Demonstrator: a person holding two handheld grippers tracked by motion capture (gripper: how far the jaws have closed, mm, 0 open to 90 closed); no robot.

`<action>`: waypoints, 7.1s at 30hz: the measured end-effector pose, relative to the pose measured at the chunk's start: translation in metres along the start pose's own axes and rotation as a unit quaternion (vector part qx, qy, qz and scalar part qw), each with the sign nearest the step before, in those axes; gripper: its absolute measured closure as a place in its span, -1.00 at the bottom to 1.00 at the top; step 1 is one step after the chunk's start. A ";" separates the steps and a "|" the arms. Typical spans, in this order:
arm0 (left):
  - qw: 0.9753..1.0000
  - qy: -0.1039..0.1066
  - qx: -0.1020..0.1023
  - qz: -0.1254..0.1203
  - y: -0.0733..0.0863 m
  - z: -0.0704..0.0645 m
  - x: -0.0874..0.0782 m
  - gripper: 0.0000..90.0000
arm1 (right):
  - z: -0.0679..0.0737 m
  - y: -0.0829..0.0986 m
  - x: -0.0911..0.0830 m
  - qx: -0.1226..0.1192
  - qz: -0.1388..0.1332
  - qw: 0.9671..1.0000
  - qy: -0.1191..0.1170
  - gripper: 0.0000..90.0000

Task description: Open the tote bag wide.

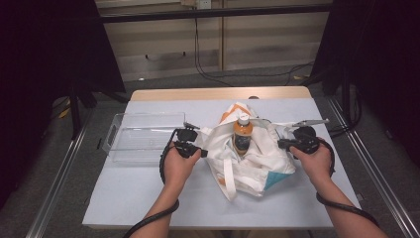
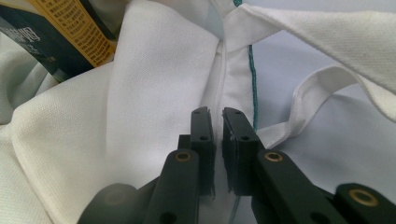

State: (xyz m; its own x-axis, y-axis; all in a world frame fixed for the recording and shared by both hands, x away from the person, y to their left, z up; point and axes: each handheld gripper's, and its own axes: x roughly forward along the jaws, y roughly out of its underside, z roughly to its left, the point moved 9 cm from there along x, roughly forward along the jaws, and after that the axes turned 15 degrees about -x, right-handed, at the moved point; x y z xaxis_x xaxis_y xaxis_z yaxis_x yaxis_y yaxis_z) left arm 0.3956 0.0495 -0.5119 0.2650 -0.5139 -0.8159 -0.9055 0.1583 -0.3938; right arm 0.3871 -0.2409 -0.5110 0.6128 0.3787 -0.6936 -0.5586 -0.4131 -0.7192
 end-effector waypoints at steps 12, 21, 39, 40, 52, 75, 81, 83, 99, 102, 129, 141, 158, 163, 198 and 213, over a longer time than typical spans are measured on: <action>1.000 -0.011 0.004 0.005 0.005 0.004 0.004 0.94 | -0.001 0.005 0.003 0.003 -0.005 1.000 -0.001 0.87; 1.000 -0.008 0.013 -0.002 0.004 0.003 0.001 0.93 | -0.001 0.006 0.003 0.005 -0.017 1.000 0.000 0.80; 0.999 0.013 0.017 -0.050 -0.016 -0.011 -0.019 0.20 | 0.001 -0.001 -0.011 0.003 -0.013 1.000 0.019 -0.42; 0.998 0.012 0.021 -0.051 -0.018 -0.012 -0.020 0.17 | 0.001 -0.001 -0.011 0.006 -0.015 1.000 0.020 -0.48; 0.997 0.010 0.029 -0.074 -0.030 -0.024 -0.027 -0.30 | -0.002 -0.003 -0.020 0.001 -0.016 1.000 0.024 -0.75; 0.994 0.028 0.045 -0.092 -0.046 -0.045 -0.037 -0.37 | 0.006 -0.010 -0.023 -0.007 -0.021 1.000 0.009 -0.80; 0.994 0.032 0.052 -0.086 -0.049 -0.048 -0.031 -0.01 | 0.009 -0.010 -0.022 -0.010 -0.020 1.000 0.003 -0.74; 0.994 0.029 0.057 -0.085 -0.050 -0.048 -0.029 0.14 | 0.010 -0.011 -0.022 -0.017 -0.023 1.000 0.000 -0.72; 0.991 0.018 0.074 -0.108 -0.071 -0.041 -0.010 0.70 | 0.019 -0.014 -0.022 -0.036 -0.038 0.998 -0.028 -0.19; 0.991 0.016 0.071 -0.116 -0.076 -0.042 -0.006 0.73 | 0.020 -0.013 -0.020 -0.034 -0.037 0.998 -0.029 -0.07; 0.991 -0.012 0.068 -0.115 -0.091 -0.022 0.026 1.00 | 0.027 -0.002 -0.009 -0.044 -0.044 0.997 -0.053 0.79; 0.991 -0.042 0.054 -0.112 -0.087 -0.009 0.036 1.00 | 0.025 0.007 -0.004 -0.043 -0.046 0.997 -0.050 0.93; 0.993 -0.020 0.050 -0.106 -0.081 -0.014 0.021 0.85 | 0.028 -0.002 -0.007 -0.038 -0.053 0.997 -0.046 0.59; 0.993 -0.005 0.056 -0.100 -0.079 -0.021 0.014 0.72 | 0.029 -0.009 -0.010 -0.043 -0.056 0.996 -0.050 0.26; 0.992 0.067 0.072 -0.084 -0.057 -0.053 -0.021 -0.49 | 0.024 -0.025 -0.019 -0.028 -0.055 0.997 -0.037 -0.69; 0.991 0.058 0.093 -0.081 -0.054 -0.057 -0.021 -0.77 | 0.024 -0.025 -0.017 -0.026 -0.050 0.998 -0.033 -0.76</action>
State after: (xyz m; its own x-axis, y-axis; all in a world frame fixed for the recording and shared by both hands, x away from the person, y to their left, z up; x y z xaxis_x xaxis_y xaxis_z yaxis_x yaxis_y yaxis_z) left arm 0.4200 0.0034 -0.4491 0.3529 -0.6369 -0.6854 -0.7739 0.2130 -0.5964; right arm 0.3774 -0.2171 -0.4823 0.6242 0.4734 -0.6215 -0.4662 -0.4126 -0.7825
